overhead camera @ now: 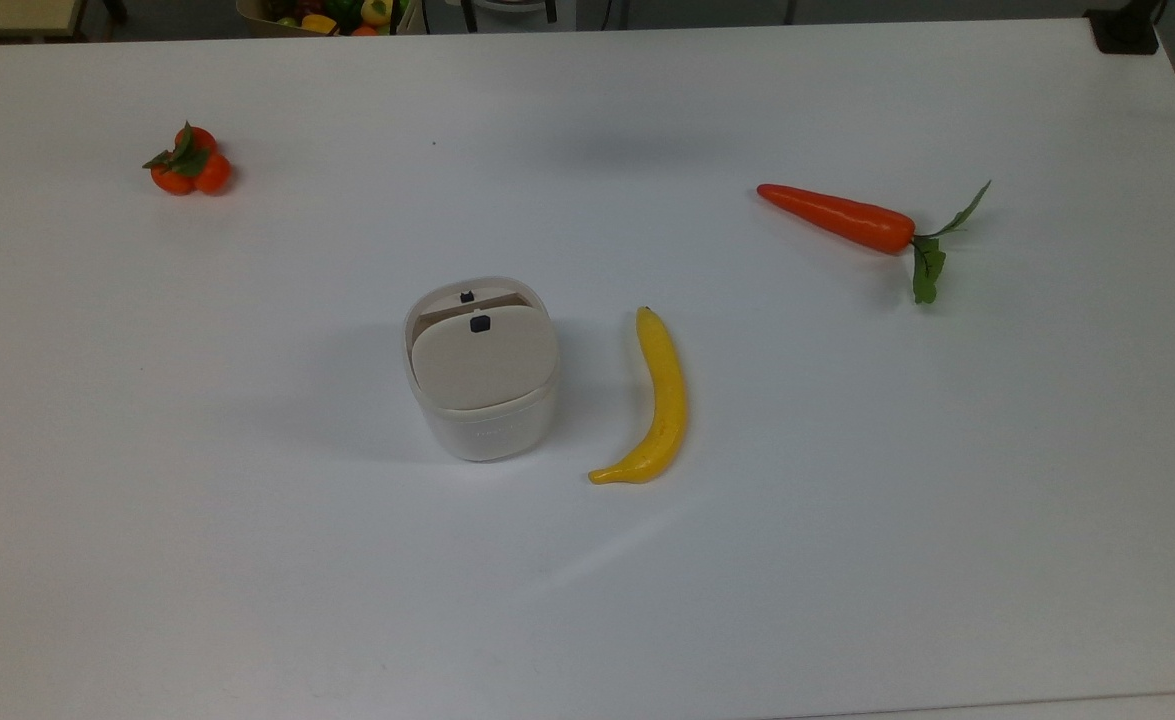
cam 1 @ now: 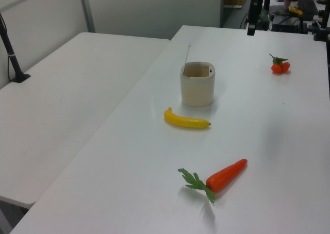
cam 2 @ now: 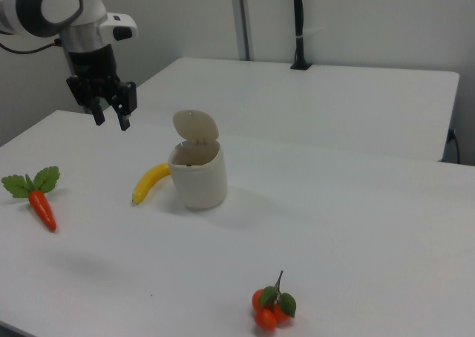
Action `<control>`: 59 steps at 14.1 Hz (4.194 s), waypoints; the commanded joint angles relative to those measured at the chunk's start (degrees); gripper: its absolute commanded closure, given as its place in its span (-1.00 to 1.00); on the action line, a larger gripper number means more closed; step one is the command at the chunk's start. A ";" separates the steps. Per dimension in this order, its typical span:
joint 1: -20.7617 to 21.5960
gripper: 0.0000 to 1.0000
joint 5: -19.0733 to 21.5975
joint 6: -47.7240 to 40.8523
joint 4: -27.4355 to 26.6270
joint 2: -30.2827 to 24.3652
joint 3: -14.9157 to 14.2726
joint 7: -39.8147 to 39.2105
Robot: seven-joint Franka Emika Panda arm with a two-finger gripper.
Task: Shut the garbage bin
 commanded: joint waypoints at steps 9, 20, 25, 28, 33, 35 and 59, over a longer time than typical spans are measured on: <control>-0.47 1.00 0.20 5.69 -0.28 0.70 -0.18 -1.97; -0.82 1.00 0.20 30.54 -0.20 6.23 -0.18 -1.71; -1.35 1.00 0.20 41.10 -0.20 10.36 -0.18 -1.26; -1.53 1.00 0.20 47.85 -0.11 13.34 -0.18 -1.09; -1.44 1.00 0.12 54.99 0.07 17.04 -0.18 -0.65; -1.44 1.00 -0.06 55.70 -0.11 17.49 -0.18 -0.65; -3.20 0.98 -1.11 35.76 -3.62 16.26 -0.27 -2.23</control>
